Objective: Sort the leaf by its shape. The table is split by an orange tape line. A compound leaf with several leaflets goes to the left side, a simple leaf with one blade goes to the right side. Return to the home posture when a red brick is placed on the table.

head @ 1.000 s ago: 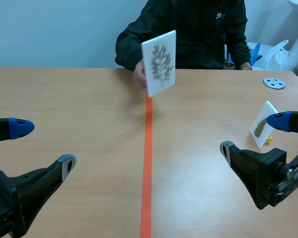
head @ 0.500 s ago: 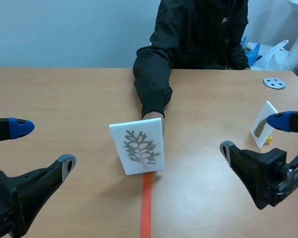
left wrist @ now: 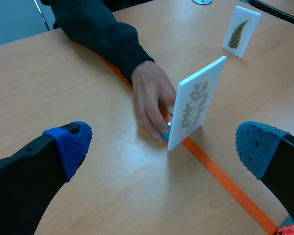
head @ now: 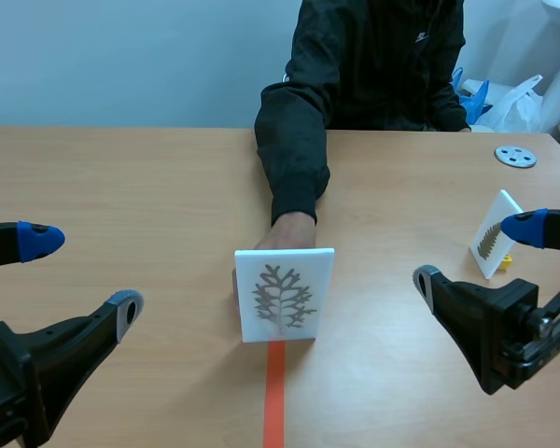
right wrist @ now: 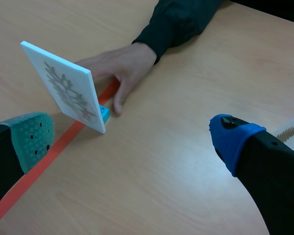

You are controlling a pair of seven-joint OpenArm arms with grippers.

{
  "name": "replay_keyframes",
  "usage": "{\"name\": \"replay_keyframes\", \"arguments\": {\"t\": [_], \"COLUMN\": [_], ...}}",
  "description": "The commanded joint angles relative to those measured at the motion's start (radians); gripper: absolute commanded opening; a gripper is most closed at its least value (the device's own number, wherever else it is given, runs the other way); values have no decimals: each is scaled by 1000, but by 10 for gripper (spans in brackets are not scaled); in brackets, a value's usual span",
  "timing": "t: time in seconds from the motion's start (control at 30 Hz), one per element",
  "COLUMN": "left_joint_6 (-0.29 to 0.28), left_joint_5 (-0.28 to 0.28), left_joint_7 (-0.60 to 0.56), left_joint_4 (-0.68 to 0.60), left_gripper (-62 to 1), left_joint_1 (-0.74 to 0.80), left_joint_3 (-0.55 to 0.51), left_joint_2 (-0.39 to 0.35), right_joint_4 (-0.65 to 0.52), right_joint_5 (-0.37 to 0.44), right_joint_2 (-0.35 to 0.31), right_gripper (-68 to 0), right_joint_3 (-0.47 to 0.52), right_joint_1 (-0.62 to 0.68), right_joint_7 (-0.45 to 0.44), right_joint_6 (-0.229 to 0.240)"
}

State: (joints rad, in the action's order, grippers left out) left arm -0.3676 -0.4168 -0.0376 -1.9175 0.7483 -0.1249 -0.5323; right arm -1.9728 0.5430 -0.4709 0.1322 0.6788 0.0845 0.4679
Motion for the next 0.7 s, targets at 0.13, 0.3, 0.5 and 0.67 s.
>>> {"name": "replay_keyframes", "arguments": {"t": [0.13,0.3,0.5,0.67], "left_joint_6": [-2,-2,-2,-2], "left_joint_5": [-10,-10,-10,-10], "left_joint_7": [-17,-17,-17,-17], "left_joint_4": [-8,-8,-8,-8], "left_gripper": [14,14,14,14], "left_joint_1": [-3,-3,-3,-3], "left_joint_3": [3,3,3,3], "left_joint_2": [0,0,0,0], "right_joint_4": [-5,-5,-5,14], "right_joint_5": [11,10,10,10], "right_joint_2": [0,0,-1,-3], "right_gripper": [4,4,4,4], "right_joint_3": [17,17,17,8], "right_joint_1": [-11,-11,-15,-29], "right_joint_7": [-12,-12,0,23], "right_joint_6": [-3,-4,-3,-3]}}
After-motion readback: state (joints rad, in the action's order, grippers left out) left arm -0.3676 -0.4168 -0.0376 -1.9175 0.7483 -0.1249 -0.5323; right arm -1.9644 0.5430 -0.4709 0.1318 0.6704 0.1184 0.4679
